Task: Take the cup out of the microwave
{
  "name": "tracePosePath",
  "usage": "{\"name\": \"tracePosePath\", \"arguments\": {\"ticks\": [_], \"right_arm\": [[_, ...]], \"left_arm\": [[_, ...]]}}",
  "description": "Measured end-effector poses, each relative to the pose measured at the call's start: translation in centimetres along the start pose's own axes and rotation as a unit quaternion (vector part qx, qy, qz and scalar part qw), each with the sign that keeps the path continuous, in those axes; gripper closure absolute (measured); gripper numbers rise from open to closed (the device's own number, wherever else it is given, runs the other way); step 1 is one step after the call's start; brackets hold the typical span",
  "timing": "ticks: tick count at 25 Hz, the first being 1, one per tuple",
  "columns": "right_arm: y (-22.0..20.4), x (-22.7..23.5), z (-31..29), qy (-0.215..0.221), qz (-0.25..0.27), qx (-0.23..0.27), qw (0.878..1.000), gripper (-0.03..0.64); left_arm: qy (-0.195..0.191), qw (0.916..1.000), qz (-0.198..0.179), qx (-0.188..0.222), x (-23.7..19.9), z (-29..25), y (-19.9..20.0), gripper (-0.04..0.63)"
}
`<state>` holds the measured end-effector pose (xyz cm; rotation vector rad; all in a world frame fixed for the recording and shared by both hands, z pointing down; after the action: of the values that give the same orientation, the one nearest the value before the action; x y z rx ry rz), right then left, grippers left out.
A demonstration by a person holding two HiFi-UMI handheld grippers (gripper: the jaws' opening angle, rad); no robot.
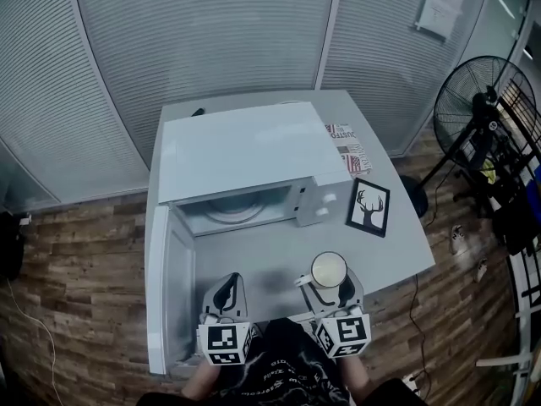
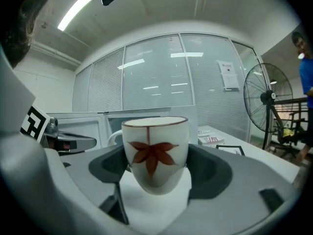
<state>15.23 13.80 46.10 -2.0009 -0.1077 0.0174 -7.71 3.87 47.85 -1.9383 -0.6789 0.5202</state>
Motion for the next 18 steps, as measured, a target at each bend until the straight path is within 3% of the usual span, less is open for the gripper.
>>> {"name": "tracePosePath", "arguments": {"ticks": [6, 18], "right_arm": [[0.08, 0.28, -0.02, -0.01, 0.004, -0.002, 1.0, 0.249], [-0.04, 0.67, -0.19, 0.009, 0.0, -0.002, 1.0, 0.249]], "left_arm": [[0.003, 1.0, -0.001, 0.003, 0.02, 0.02, 0.16, 0.589], [0.005, 1.0, -0.005, 0.001, 0.67, -0.06, 0.16, 0.589]]}}
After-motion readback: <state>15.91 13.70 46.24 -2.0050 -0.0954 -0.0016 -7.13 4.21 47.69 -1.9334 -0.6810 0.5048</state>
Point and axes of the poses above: the fingertips, and each gripper's own axes: z backward along the fingers, x to its right, y out of its top, the point moved 10 cm from there along z, backward along the fingers, and after that the axes turned 11 degrees about -x, right-handed, at the moved point
